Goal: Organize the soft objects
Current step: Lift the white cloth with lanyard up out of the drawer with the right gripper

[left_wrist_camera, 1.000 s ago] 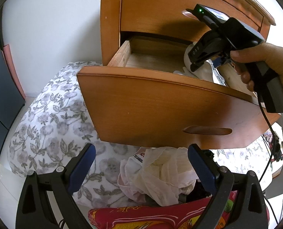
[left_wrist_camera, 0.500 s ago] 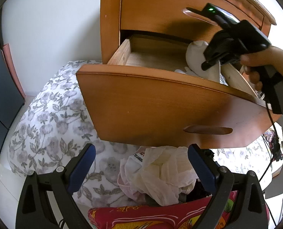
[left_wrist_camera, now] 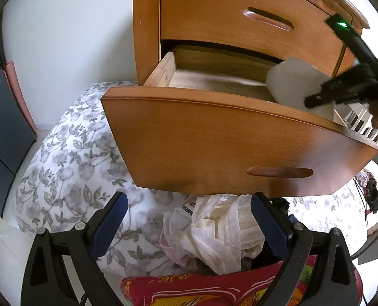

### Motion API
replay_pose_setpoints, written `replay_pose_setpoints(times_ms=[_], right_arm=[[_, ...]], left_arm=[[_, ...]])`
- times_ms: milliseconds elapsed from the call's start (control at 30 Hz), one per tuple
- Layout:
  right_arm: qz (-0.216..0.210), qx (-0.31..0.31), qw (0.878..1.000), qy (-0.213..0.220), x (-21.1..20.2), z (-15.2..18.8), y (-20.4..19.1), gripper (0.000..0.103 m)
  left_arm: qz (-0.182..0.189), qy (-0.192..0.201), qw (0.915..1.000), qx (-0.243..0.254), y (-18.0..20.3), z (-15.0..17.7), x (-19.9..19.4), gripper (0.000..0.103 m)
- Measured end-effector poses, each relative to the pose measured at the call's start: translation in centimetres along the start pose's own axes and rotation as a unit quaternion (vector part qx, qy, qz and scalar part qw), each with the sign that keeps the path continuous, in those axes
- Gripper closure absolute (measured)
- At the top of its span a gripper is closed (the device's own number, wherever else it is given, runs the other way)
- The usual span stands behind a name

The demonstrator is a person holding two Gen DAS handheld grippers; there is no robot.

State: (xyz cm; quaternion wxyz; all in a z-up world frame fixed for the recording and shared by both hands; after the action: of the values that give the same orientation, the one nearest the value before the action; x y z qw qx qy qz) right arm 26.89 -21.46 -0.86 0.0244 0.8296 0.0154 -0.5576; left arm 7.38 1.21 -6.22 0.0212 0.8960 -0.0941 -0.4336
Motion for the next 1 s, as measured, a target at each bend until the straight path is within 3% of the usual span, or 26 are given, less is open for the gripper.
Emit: replay_pose_setpoints(times_ms=[500, 800, 1000], right_arm=[[-0.101, 0.073, 0.990, 0.067, -5.2, 1.0, 1.7, 0.094], [-0.175, 0.107, 0.971, 0.122, -10.1, 0.3, 2.0, 0.097], [-0.180, 0.098, 0.966, 0.155, -13.6, -0.3, 1.5, 0.098]], left_arm=[[-0.014, 0.002, 0.9999, 0.006, 0.2, 0.0, -0.3, 0.006], [-0.009, 0.000, 0.9999, -0.008, -0.3, 0.0, -0.2, 0.006], [-0.019, 0.004, 0.9998, -0.009, -0.4, 0.0, -0.3, 0.006]])
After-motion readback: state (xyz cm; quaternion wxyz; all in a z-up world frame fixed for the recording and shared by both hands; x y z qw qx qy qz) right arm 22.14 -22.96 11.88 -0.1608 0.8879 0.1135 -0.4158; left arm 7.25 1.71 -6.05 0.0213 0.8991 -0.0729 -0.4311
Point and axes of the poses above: each gripper's, at about its wrist camera, not at the fingertips, and x roughly the way its jaws point, y to its right, z to its underside, the point moved 7 cm from there along x, roughly the way its jaws point, and after that the axes turned 3 degrees about z, right-handed, at the moved point
